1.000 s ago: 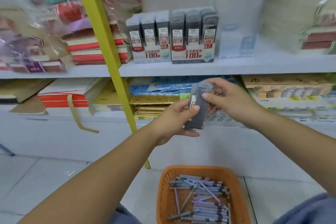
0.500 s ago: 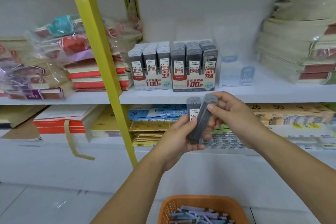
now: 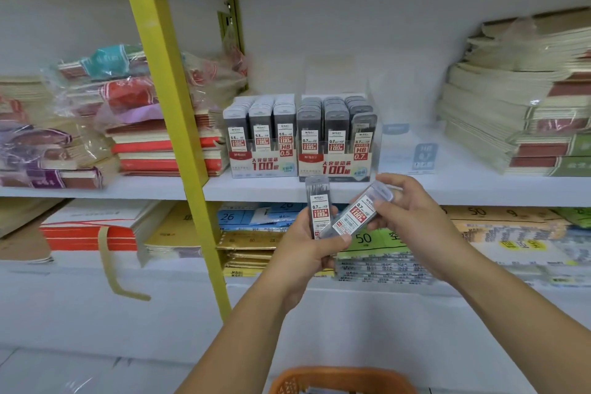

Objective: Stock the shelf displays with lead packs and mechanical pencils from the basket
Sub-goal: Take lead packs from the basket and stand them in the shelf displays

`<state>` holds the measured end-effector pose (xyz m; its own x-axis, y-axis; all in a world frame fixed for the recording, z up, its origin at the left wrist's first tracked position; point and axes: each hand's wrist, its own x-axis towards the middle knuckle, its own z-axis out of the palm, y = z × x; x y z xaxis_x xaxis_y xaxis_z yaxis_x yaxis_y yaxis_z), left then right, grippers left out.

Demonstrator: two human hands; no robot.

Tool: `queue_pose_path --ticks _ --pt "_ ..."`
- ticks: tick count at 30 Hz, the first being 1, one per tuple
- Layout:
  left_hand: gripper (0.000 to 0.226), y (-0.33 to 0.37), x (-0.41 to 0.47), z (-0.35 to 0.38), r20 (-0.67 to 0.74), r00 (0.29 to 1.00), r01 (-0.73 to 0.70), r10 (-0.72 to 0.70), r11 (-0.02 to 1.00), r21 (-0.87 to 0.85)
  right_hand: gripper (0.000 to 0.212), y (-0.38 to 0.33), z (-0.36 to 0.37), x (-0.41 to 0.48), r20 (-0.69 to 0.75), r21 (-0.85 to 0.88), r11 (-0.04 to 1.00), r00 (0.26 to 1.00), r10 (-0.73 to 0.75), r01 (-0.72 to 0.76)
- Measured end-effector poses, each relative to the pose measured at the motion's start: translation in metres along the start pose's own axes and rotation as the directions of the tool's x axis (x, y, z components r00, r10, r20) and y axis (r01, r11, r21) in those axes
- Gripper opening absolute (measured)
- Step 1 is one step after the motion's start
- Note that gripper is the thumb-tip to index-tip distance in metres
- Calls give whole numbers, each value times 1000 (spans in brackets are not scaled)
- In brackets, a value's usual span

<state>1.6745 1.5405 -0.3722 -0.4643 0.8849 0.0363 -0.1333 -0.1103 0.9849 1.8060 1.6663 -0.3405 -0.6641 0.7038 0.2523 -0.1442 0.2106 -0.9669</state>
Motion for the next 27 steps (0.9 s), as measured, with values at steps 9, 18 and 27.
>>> queue_pose_path --ticks 9,18,27 --pt "15 29 13 6 -183 972 -150 146 989 -12 37 -87 -12 14 -69 -316 786 814 -577 531" --pt "17 38 23 5 -254 931 -271 263 963 4 34 -121 -14 60 147 -722 399 688 -710 566" --pt "12 45 25 1 -238 938 -250 251 968 33 30 -93 -14 87 175 -922 233 869 -462 309"
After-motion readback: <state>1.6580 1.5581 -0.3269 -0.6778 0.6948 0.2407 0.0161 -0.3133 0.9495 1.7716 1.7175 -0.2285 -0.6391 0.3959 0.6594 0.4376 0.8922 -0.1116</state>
